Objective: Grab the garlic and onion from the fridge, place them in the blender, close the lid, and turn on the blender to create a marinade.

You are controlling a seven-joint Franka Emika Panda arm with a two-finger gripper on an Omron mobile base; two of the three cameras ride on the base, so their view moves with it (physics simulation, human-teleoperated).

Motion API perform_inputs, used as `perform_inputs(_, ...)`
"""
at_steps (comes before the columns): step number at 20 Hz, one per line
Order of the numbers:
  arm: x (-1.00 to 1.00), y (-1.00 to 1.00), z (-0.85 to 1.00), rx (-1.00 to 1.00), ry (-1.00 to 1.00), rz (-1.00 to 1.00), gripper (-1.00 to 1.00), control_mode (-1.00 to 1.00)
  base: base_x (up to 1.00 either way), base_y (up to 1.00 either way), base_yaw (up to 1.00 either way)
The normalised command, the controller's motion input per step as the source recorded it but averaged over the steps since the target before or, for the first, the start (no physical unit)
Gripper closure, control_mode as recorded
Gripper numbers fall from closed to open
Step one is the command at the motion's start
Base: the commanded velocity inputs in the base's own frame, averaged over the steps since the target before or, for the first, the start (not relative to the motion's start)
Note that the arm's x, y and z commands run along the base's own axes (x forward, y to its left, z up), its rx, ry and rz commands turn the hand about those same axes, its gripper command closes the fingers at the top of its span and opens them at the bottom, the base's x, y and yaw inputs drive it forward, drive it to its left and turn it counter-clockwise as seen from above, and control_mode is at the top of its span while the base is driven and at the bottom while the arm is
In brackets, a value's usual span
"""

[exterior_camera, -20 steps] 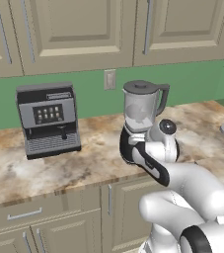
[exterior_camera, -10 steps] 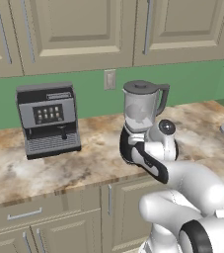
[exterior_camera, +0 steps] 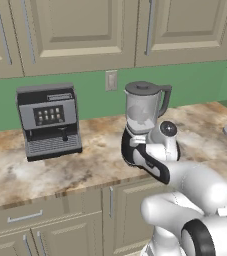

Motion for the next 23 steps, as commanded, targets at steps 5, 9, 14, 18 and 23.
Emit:
perform_inputs(5,0.02,0.00,-0.14,0.00,0.00,0.00,1.00,-1.00,0.00,0.00,0.00)
perform_inputs(9,0.03,0.00,-0.20,0.00,0.00,0.01,1.00,-1.00,0.00,0.00,0.00)
perform_inputs(14,0.04,0.00,-0.03,0.00,0.00,0.01,1.00,-1.00,0.00,0.00,0.00)
perform_inputs(18,0.00,0.00,0.00,0.00,0.00,0.00,1.00,-1.00,0.00,0.00,0.00)
perform_inputs(23,0.00,0.00,0.00,0.00,0.00,0.00,1.00,-1.00,0.00,0.00,0.00)
